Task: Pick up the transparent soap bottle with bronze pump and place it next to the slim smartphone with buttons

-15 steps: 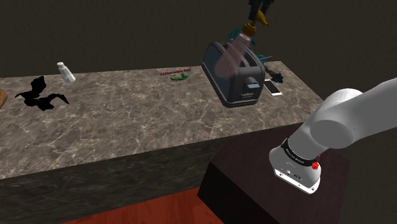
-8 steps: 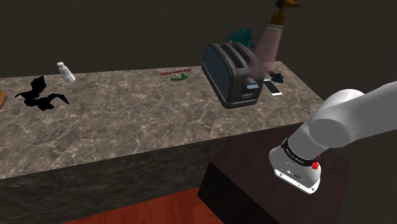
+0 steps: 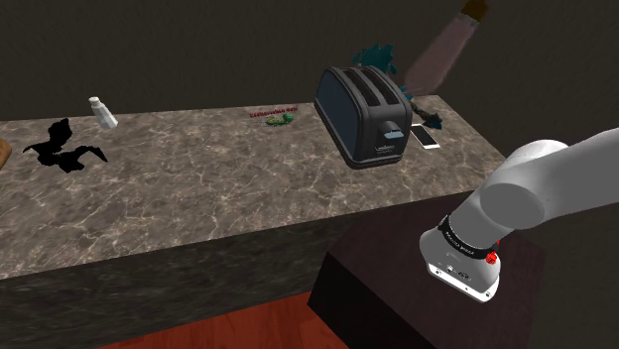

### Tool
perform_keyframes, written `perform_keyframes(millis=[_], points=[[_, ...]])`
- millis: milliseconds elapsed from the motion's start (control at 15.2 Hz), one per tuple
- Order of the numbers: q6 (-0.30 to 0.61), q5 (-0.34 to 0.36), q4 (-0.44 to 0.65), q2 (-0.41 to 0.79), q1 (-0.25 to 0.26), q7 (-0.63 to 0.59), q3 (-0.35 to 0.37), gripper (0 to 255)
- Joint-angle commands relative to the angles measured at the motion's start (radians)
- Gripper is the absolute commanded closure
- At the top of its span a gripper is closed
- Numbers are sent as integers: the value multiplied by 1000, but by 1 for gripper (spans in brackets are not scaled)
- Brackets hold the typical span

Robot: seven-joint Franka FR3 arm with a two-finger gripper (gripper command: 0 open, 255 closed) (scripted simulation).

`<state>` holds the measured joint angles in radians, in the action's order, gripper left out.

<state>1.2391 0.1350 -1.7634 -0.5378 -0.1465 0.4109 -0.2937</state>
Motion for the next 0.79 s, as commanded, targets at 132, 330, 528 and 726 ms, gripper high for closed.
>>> perform_keyframes(millis=[132, 330, 528, 726], points=[[-77, 33, 113, 26, -12, 100, -69, 255], [-130, 54, 210, 61, -17, 183, -128, 255], [-184, 69, 323, 112, -20, 276, -198, 255], [-244, 71, 472, 192, -20, 396, -296, 255]])
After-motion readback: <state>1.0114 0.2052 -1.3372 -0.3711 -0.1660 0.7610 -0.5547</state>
